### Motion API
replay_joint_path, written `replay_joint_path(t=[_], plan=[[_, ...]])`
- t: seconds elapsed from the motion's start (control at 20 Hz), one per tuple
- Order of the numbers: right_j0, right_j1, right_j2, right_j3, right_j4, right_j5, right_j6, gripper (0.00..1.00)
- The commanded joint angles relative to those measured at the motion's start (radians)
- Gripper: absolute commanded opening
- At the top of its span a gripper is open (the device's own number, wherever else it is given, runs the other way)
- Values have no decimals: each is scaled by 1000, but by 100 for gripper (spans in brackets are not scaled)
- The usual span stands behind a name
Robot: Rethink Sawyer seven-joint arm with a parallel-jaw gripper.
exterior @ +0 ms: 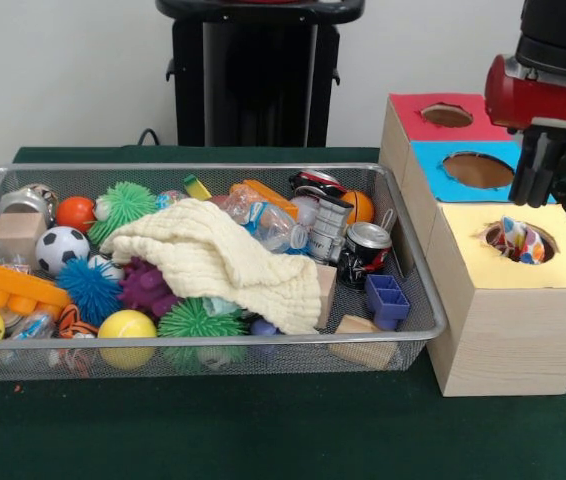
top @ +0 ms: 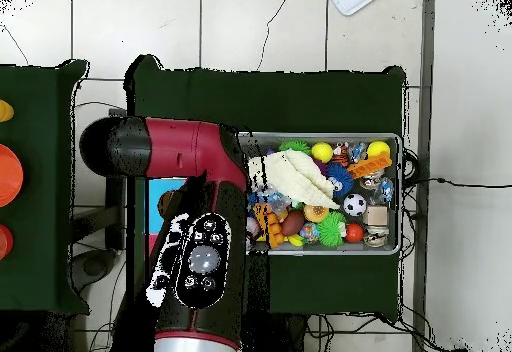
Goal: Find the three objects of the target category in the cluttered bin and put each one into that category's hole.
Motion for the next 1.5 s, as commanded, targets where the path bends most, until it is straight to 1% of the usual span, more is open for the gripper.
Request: replay_joint_path(t=[0.05, 0.5, 0.8, 1.15, 1.25, 1.4, 1.5], plan=[[-40, 48, 71, 14, -50, -4, 65, 0], [-37, 66, 103, 65, -18, -79, 129, 0], [-29, 72, 107, 70, -4, -84, 151, 0], [-31, 81, 112, 72, -1, -91, 149, 0], [-37, 80, 122, 85, 10, -94, 155, 0], [-39, 80, 130, 93, 20, -81, 160, 0], [-40, 73, 133, 97, 29, -53, 161, 0]])
